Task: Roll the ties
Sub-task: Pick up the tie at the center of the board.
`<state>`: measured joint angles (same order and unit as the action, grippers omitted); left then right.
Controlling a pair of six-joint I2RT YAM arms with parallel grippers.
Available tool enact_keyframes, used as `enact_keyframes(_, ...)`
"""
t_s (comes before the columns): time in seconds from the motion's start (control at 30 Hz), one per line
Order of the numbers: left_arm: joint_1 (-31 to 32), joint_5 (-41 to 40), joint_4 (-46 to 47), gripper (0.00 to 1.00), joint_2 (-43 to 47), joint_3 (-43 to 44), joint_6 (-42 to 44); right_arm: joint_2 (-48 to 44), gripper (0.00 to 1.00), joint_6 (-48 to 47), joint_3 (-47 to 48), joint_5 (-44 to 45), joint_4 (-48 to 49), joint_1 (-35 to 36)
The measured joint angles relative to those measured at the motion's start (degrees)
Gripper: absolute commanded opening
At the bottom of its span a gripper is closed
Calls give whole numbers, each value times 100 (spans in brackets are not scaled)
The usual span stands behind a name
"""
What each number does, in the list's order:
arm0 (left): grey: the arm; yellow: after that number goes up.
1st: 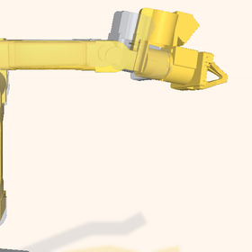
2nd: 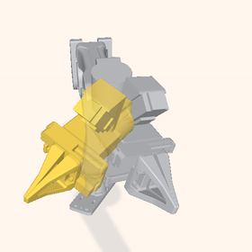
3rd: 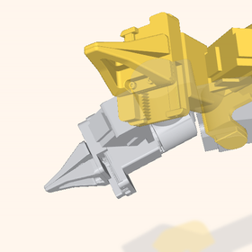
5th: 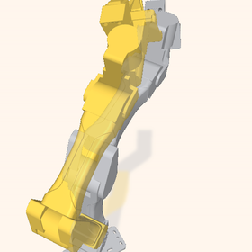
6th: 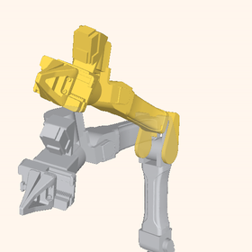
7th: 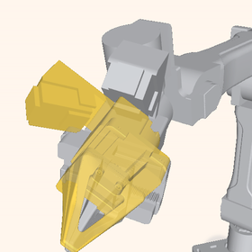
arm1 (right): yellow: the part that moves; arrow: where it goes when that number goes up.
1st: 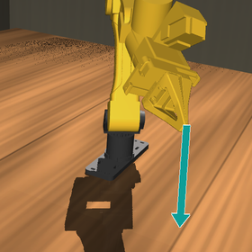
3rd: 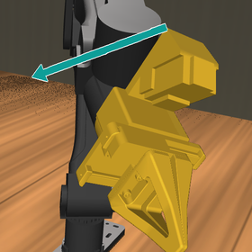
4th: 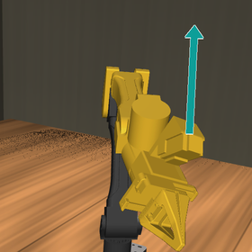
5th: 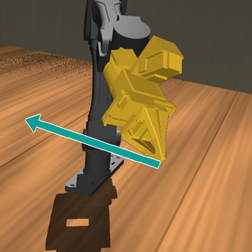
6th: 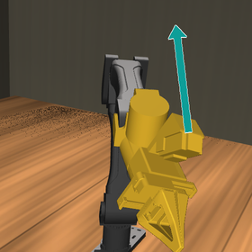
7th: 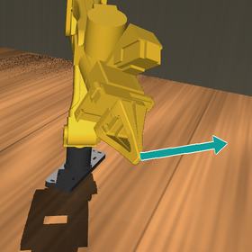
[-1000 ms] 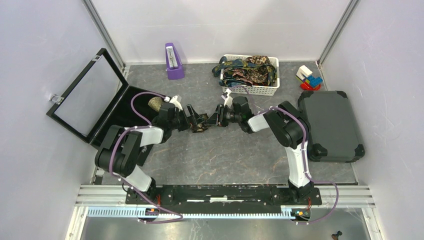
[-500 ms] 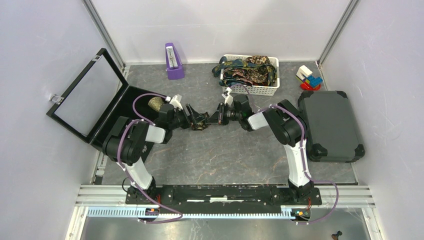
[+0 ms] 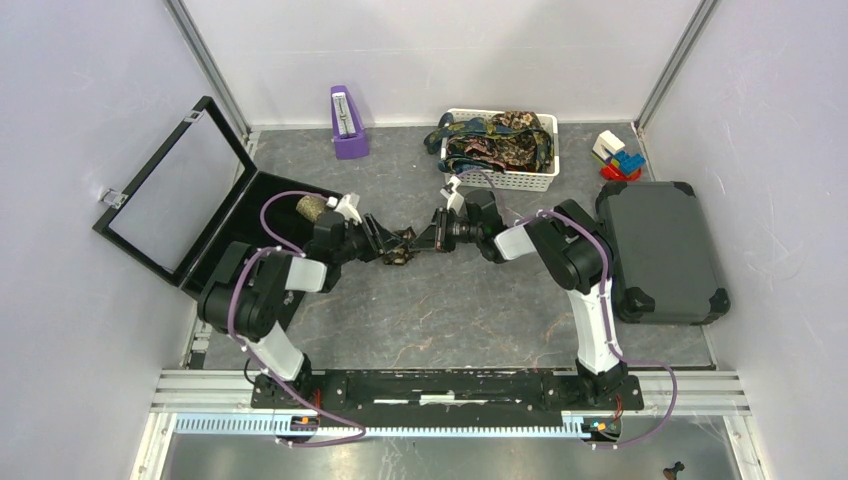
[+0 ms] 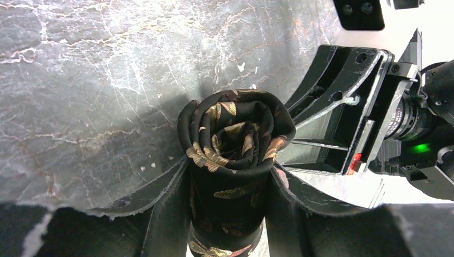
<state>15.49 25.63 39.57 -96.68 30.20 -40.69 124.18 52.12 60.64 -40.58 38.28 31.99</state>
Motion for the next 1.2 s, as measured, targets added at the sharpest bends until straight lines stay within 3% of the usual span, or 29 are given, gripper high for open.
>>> enact_keyframes(0.23,2,-192,-793,47,1025,-87,9,-278,0,153,0,-103,111,120)
enact_keyframes(0.53,0,-1132,-2463,48,2953,-44,328,-507,0,387,452,-79,260,485)
enact_keyframes(0.83,-4,-3058,-3829,48,4413,306,758,212,0,468,2330,2,-35,994)
enact_keyframes(1.2,-4,-5051,-4426,46,5366,-11,887,1497,4,160,4494,243,-483,1655)
